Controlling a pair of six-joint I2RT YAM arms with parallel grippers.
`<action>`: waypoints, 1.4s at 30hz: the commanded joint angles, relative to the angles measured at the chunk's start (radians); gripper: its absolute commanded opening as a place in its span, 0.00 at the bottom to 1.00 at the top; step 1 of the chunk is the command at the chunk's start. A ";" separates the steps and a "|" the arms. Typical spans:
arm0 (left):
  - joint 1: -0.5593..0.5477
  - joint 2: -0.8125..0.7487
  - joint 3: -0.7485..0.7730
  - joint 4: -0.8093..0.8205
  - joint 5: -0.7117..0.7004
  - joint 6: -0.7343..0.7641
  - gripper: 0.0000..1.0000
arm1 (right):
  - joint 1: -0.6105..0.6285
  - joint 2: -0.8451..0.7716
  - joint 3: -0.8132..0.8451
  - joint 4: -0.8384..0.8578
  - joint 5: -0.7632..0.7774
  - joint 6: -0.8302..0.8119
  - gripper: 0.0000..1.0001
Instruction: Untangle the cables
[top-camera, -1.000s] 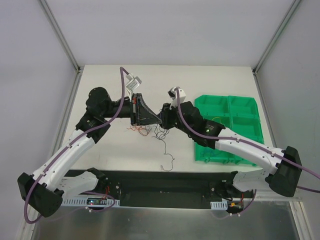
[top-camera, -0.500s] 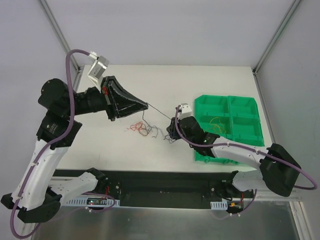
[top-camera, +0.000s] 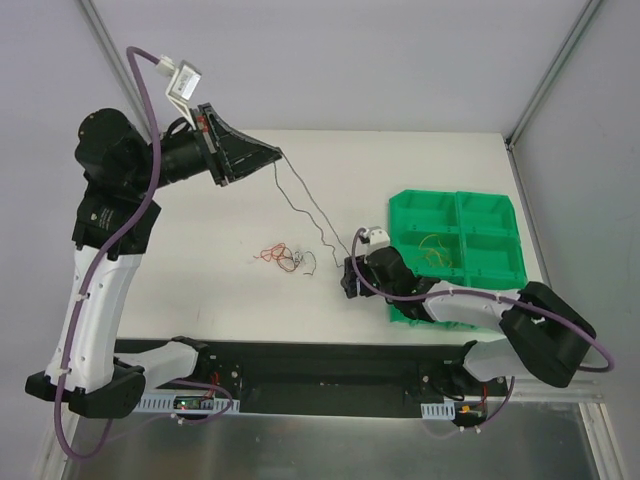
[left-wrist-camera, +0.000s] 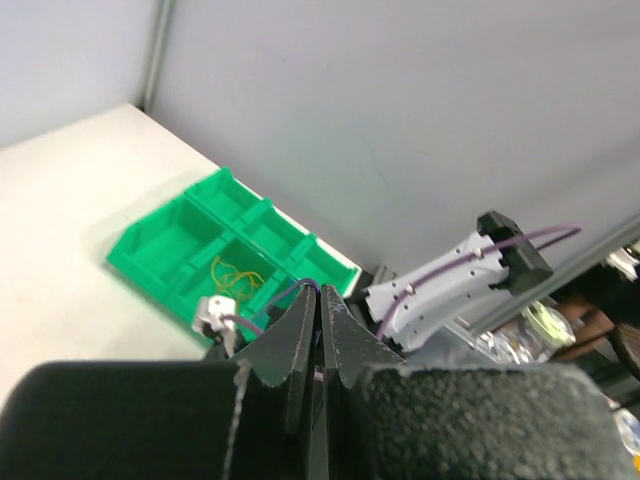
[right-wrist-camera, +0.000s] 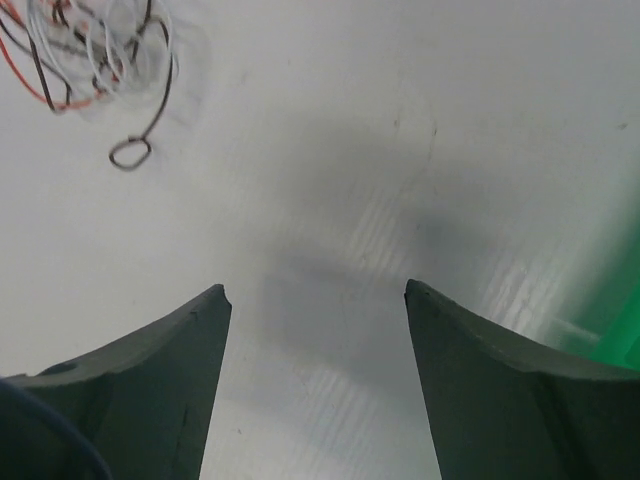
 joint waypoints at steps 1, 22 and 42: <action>0.061 -0.007 0.078 0.003 -0.022 0.028 0.00 | -0.001 -0.106 -0.095 0.110 -0.132 -0.047 0.77; 0.084 -0.008 -0.115 0.090 0.011 0.029 0.00 | 0.022 -0.552 0.127 -0.431 -0.438 -0.205 1.00; 0.101 -0.010 0.111 -0.098 -0.660 0.118 0.00 | -0.024 -0.818 -0.060 -0.765 0.377 0.252 1.00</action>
